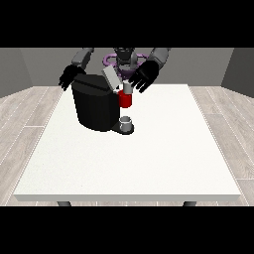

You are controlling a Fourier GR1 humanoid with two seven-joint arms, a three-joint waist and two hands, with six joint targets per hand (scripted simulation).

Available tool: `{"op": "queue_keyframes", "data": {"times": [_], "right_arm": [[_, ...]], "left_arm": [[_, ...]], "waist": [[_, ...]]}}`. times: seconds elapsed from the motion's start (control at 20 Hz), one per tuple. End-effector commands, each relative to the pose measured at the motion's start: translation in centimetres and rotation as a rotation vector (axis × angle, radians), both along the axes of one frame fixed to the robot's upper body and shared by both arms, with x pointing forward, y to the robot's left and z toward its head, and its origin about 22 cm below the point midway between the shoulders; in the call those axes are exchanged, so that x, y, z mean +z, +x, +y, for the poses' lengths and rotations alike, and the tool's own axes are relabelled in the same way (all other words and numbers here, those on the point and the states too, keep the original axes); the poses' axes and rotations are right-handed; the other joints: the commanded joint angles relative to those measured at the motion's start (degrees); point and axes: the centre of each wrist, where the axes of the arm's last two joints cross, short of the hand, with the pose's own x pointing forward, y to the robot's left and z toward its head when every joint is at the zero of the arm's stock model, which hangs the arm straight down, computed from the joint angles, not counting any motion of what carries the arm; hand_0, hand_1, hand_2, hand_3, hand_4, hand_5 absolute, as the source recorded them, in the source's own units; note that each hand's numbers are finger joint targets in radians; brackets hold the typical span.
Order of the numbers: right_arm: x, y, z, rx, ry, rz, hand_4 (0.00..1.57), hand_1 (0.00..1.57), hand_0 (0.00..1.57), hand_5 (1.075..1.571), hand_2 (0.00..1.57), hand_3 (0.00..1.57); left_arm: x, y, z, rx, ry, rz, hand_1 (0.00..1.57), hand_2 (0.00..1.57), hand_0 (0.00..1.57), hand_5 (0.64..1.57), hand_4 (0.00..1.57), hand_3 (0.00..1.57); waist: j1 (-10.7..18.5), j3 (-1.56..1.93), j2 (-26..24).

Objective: Insert the coffee pod into the coffee machine and close the lid

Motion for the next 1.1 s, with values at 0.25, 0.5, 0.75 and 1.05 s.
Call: {"op": "queue_keyframes", "data": {"times": [0.25, 0.5, 0.75, 1.05], "right_arm": [[1.1, 0.6, -1.2, -0.011, 0.035, -0.039, 0.53, 0.00, 0.00, 1.571, 0.00, 0.00], [-1.6, -0.4, -1.4, -0.027, 0.008, -0.014, 0.44, 0.00, 0.00, 1.571, 0.00, 0.00], [0.7, 1.2, -0.9, -0.019, -0.002, -0.053, 0.43, 0.00, 0.00, 1.571, 0.00, 0.00], [0.2, 0.6, -0.1, -0.043, 0.028, -0.030, 0.43, 0.00, 0.00, 1.571, 0.00, 0.00]], "left_arm": [[0.3, 0.1, -0.8, -0.026, 0.015, -0.011, 1.18, 1.25, 1.18, 1.571, 0.49, 1.18], [-0.4, 0.2, -2.1, -0.046, 0.024, 0.005, 1.19, 1.27, 1.19, 1.571, 0.51, 1.20], [1.7, 0.5, -2.8, -0.003, 0.031, -0.022, 1.18, 1.25, 1.18, 1.571, 0.49, 1.19], [0.7, 0.4, -1.0, -0.032, 0.046, 0.017, 1.23, 1.27, 1.23, 1.571, 0.48, 1.18]], "waist": [[0.4, 0.01, 0.9], [1.0, 0.02, 0.8], [-0.1, 0.03, 3.3], [1.1, 0.01, 2.2]]}}
